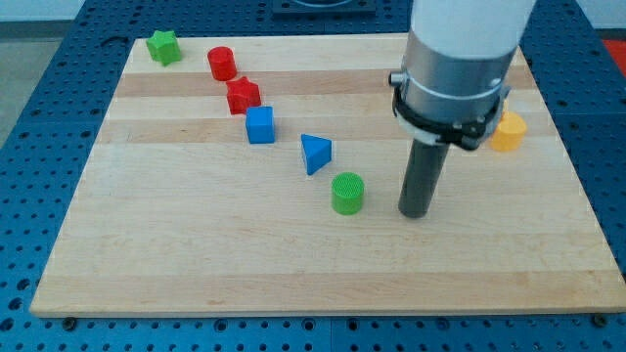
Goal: Push the yellow heart and yellow hexagon slightly down
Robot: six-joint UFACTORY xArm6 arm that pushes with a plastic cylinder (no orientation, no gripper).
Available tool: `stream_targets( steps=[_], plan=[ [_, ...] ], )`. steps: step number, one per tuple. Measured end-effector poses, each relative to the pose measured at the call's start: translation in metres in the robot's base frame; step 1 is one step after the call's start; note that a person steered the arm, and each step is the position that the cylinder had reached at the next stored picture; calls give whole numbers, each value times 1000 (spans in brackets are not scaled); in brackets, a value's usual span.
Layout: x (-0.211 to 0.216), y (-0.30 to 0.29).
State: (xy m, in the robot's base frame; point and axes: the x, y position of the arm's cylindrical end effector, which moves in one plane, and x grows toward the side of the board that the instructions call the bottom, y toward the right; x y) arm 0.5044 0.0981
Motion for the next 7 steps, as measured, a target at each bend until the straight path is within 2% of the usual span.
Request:
stream_targets(
  steps=[1, 2, 5, 7],
  plan=[
    [-48, 0],
    [-78, 0],
    [-80, 0],
    [-129, -3]
  ],
)
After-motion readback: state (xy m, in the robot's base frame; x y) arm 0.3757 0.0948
